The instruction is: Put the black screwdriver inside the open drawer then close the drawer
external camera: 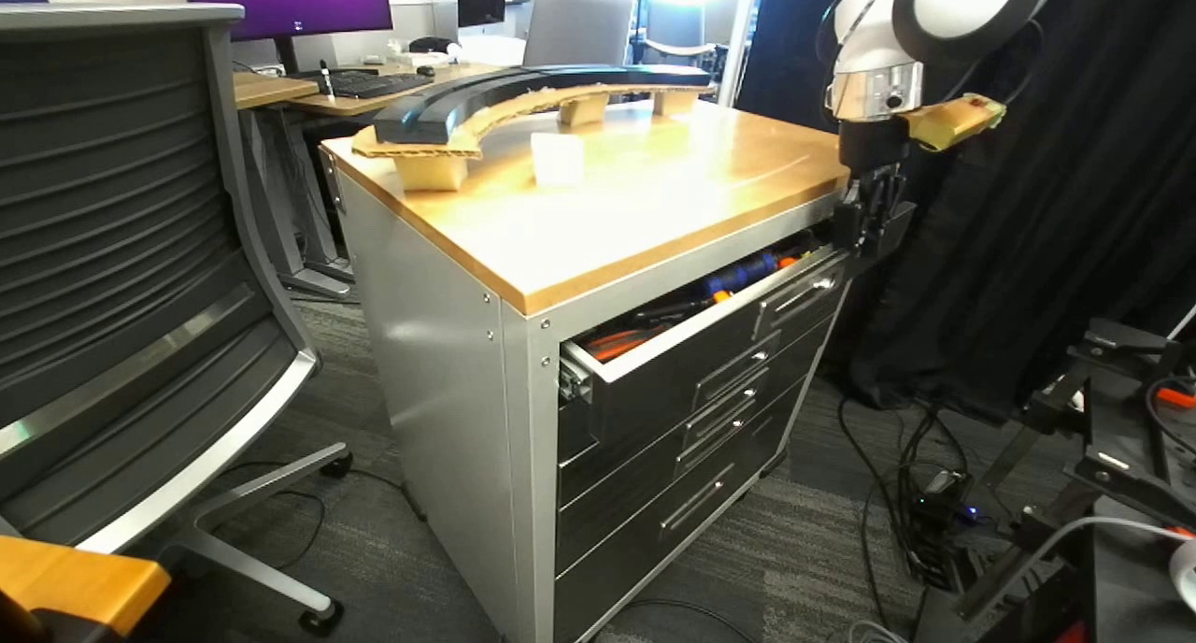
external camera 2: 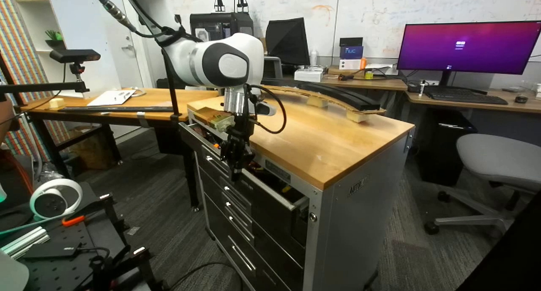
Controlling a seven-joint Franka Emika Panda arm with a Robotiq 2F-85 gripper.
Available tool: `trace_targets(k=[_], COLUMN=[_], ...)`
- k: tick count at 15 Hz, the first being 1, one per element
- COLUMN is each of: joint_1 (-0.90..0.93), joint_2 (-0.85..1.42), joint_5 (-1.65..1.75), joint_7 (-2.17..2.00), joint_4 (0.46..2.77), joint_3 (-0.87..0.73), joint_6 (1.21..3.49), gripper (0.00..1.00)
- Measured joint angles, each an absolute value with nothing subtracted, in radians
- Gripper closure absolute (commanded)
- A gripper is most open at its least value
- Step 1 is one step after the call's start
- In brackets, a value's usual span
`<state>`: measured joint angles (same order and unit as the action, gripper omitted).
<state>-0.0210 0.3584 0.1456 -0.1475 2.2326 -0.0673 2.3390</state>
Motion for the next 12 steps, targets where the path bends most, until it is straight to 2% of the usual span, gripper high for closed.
trace_targets(k=[3, 7, 9, 12], joint_1=[-0.016, 0.027, 0.05, 0.075], joint_2=[0.403, 0.415, 0.408, 0.365], joint_5=[0.176, 0.309, 0.367, 0.396], joint_7=[-0.142, -0.186, -0.23, -0.278], joint_4=[2.158, 2.172, 2.199, 2.25], joint_3=[-0.067, -0.088, -0.097, -0.101], joint_6=[2.347, 2.383, 2.431, 2.517], gripper=[0.95, 0.93, 0.66, 0.45])
